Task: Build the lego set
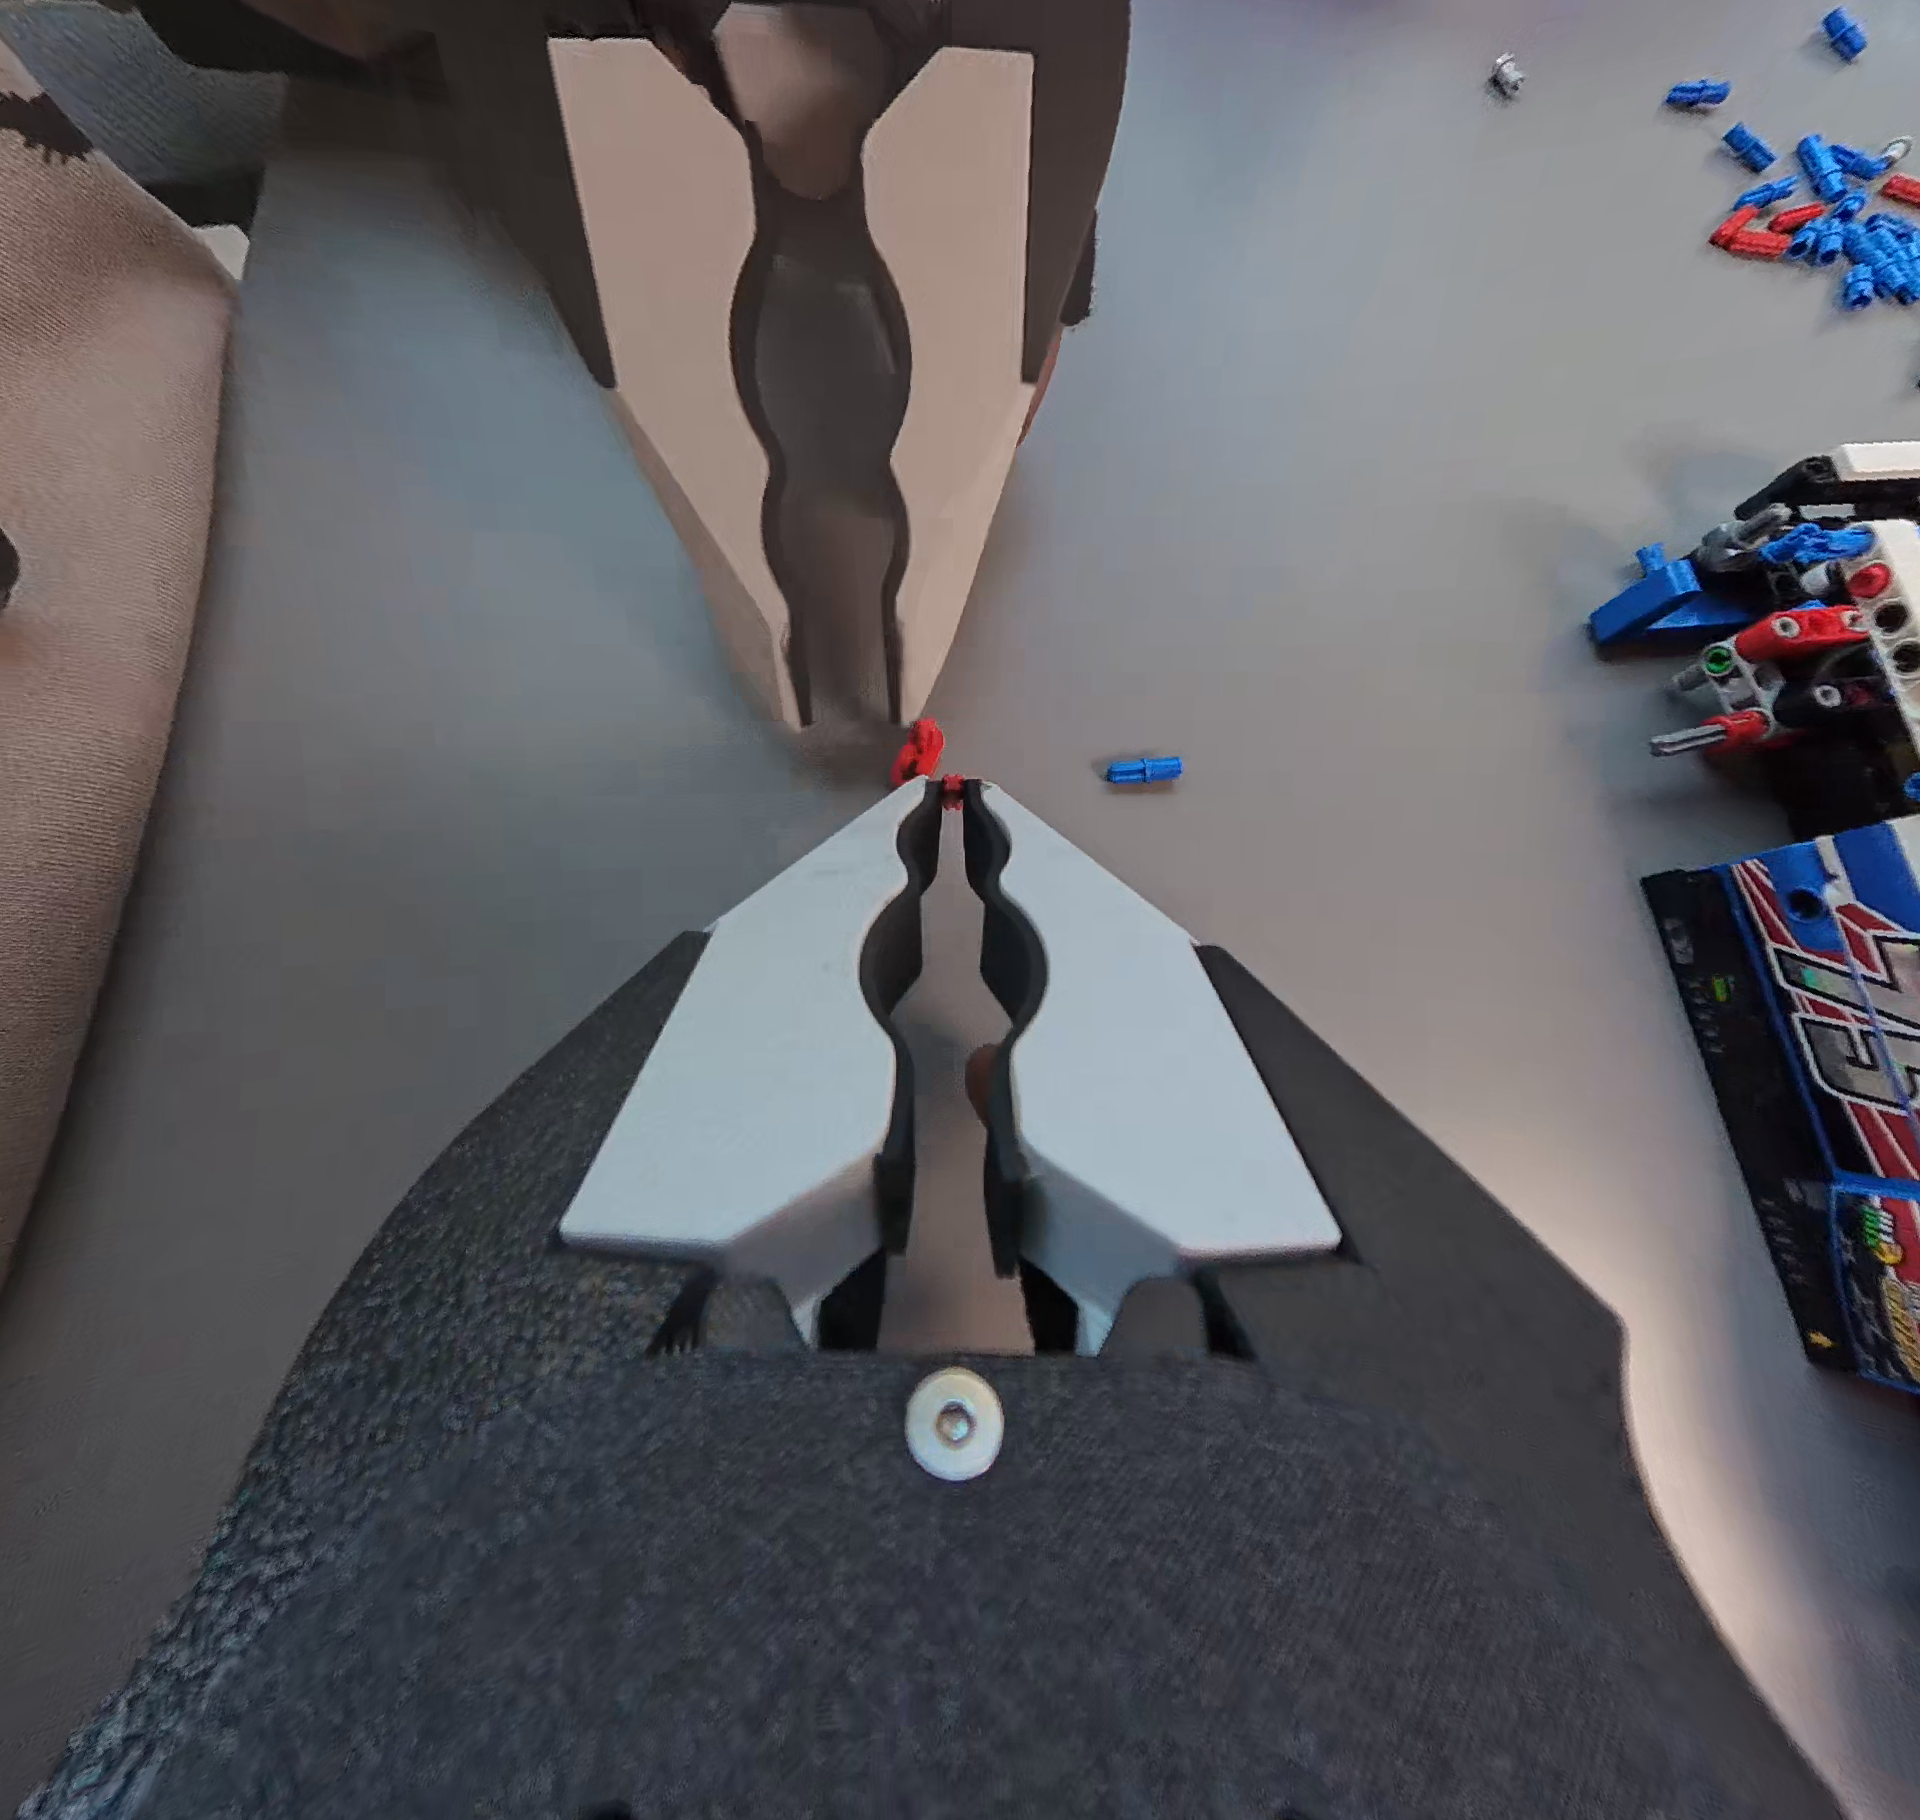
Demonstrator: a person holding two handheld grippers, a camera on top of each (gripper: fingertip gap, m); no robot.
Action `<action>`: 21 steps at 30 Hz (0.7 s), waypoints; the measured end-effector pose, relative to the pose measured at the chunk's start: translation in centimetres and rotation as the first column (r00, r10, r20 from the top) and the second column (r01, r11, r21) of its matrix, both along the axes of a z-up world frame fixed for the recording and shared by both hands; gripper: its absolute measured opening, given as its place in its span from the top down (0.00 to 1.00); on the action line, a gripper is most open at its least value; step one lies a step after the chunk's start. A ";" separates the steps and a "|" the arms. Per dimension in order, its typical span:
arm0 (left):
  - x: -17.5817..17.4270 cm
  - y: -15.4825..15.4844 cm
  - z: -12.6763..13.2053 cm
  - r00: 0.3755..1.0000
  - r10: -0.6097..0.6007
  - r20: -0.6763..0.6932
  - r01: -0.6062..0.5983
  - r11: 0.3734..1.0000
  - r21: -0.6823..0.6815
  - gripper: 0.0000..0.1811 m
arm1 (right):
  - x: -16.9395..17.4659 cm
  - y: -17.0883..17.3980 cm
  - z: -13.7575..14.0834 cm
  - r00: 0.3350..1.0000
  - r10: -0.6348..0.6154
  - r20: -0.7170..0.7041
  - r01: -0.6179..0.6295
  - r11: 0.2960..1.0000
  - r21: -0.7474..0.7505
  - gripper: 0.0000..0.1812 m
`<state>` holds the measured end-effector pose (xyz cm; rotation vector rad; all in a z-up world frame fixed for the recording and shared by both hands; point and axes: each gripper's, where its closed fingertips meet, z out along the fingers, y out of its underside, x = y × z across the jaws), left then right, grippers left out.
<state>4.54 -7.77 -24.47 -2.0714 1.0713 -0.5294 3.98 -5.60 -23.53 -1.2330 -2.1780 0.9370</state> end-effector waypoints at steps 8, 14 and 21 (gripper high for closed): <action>-0.3 1.1 -0.9 0.999 0.002 -0.034 -0.002 1.000 -0.007 0.89 | 0.1 -1.0 0.2 1.000 0.030 0.004 -0.030 0.998 -0.061 0.99; 0.0 1.2 -0.9 0.998 0.032 -0.055 -0.031 0.999 0.018 0.96 | 0.1 -1.0 -0.1 0.999 0.026 0.024 -0.024 0.997 -0.073 0.99; 0.0 1.3 -0.9 0.994 0.093 -0.063 -0.091 0.996 0.025 0.97 | 0.2 -1.2 -0.3 0.998 0.031 0.047 -0.028 0.998 -0.065 0.99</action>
